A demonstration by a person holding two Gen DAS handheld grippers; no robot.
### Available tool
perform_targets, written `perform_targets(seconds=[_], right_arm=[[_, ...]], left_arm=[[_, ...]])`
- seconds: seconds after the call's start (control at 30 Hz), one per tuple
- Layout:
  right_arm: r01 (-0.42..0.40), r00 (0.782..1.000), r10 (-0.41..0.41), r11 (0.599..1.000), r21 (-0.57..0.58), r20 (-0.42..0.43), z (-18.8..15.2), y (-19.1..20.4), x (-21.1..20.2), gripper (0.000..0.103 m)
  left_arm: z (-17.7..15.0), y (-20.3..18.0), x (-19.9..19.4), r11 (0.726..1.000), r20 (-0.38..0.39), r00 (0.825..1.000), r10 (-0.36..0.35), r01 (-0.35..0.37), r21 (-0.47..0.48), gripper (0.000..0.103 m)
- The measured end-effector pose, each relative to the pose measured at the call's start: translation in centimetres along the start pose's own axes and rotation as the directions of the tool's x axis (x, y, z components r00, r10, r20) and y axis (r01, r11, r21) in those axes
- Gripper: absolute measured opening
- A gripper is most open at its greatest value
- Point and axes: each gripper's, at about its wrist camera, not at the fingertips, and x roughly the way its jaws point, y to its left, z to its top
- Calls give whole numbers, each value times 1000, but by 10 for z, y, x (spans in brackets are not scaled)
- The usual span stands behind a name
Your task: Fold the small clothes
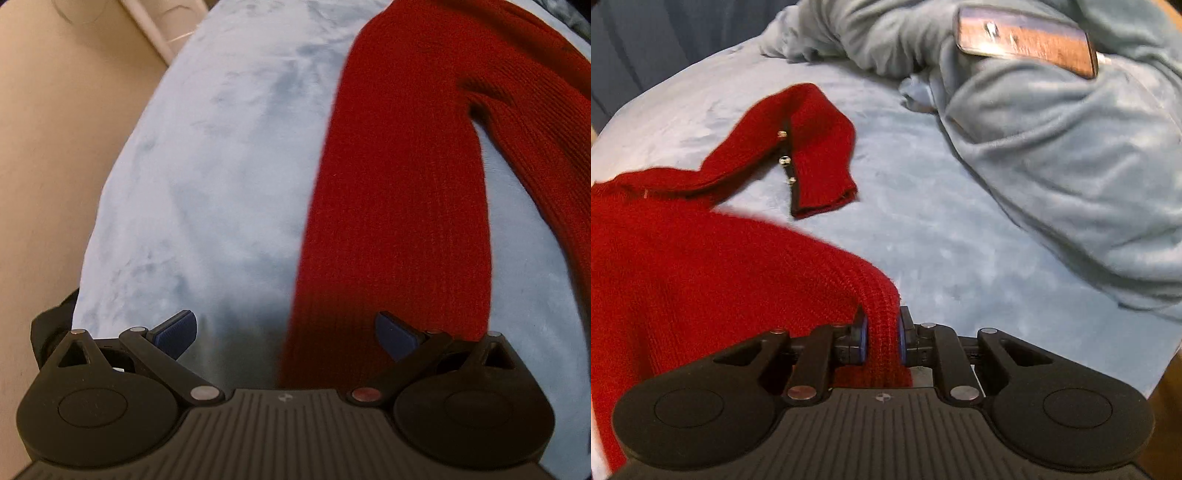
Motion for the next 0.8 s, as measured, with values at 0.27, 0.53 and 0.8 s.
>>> perform_targets(seconds=[0.27, 0.53, 0.8], right_arm=[[27, 1000, -27, 1000, 9, -9, -6, -7, 12, 17], [4, 1000, -4, 1000, 4, -10, -6, -11, 16, 18], [1, 999, 1, 1000, 27, -50, -15, -20, 25, 24]], left_arm=[[12, -25, -31, 995, 161, 987, 24, -40, 97, 75], [-6, -57, -65, 881, 77, 881, -468, 471, -37, 100], [-6, -166, -27, 756, -152, 741, -654, 635, -157, 41]])
